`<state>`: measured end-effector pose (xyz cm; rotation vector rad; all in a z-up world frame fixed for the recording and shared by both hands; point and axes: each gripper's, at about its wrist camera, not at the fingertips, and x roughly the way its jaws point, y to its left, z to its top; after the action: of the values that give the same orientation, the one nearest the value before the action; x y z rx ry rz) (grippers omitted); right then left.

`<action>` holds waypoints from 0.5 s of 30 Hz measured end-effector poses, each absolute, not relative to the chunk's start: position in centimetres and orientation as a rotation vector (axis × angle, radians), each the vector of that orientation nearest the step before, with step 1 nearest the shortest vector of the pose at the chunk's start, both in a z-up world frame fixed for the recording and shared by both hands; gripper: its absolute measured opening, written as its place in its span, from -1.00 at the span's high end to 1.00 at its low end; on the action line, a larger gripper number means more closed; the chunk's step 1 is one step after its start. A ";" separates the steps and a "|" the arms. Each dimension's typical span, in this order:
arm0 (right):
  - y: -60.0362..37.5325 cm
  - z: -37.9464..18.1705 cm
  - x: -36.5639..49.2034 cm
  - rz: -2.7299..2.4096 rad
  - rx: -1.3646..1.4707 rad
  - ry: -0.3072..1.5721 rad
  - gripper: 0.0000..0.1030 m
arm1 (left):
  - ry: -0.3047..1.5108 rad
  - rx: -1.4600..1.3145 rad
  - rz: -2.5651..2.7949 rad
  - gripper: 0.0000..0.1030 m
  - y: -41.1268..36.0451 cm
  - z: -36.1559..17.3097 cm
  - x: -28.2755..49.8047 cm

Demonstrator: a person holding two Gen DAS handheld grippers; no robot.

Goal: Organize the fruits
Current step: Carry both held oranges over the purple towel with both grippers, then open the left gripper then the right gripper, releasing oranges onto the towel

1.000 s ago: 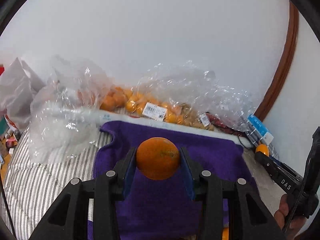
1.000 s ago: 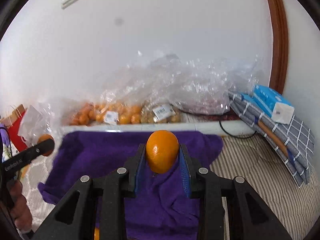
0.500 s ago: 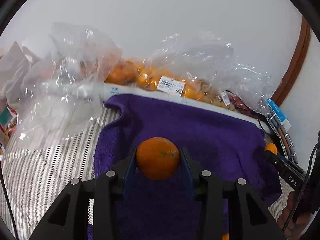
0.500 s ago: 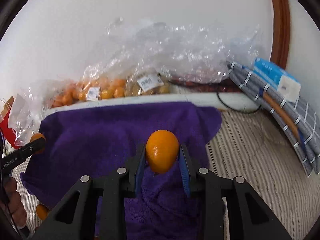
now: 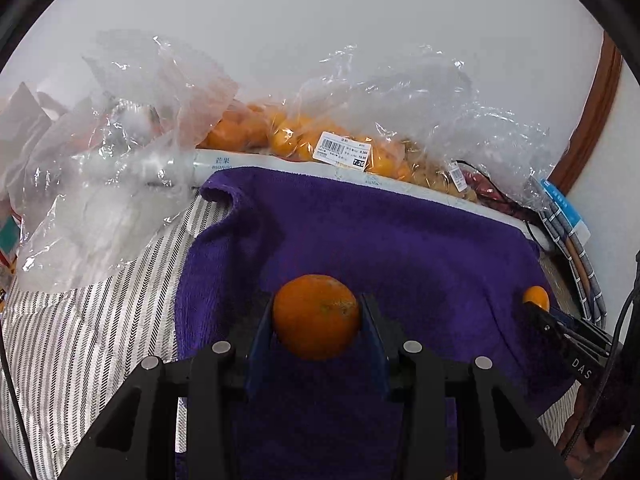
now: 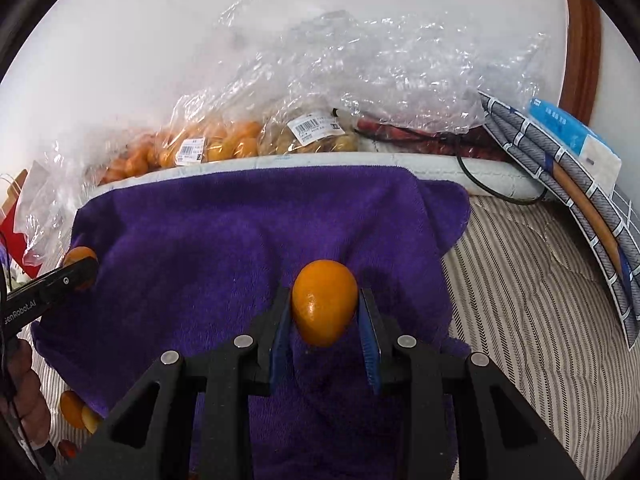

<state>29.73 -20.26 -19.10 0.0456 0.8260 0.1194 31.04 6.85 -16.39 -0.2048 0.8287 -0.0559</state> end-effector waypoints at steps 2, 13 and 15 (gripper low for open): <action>-20.2 -19.3 29.8 0.117 0.045 0.830 0.37 | 0.835 -0.206 -0.059 0.22 6.8 -16.5 31.1; -19.8 -20.1 29.9 0.114 0.027 0.856 0.37 | 0.863 -0.189 -0.052 0.22 6.5 -17.3 31.6; -19.8 -20.1 29.9 0.113 0.026 0.855 0.37 | 0.865 -0.184 -0.052 0.22 6.5 -17.4 31.6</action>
<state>29.93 -19.82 -20.07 0.0262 0.8554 0.1134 31.63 6.46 -17.40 -0.1844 0.8646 -0.0519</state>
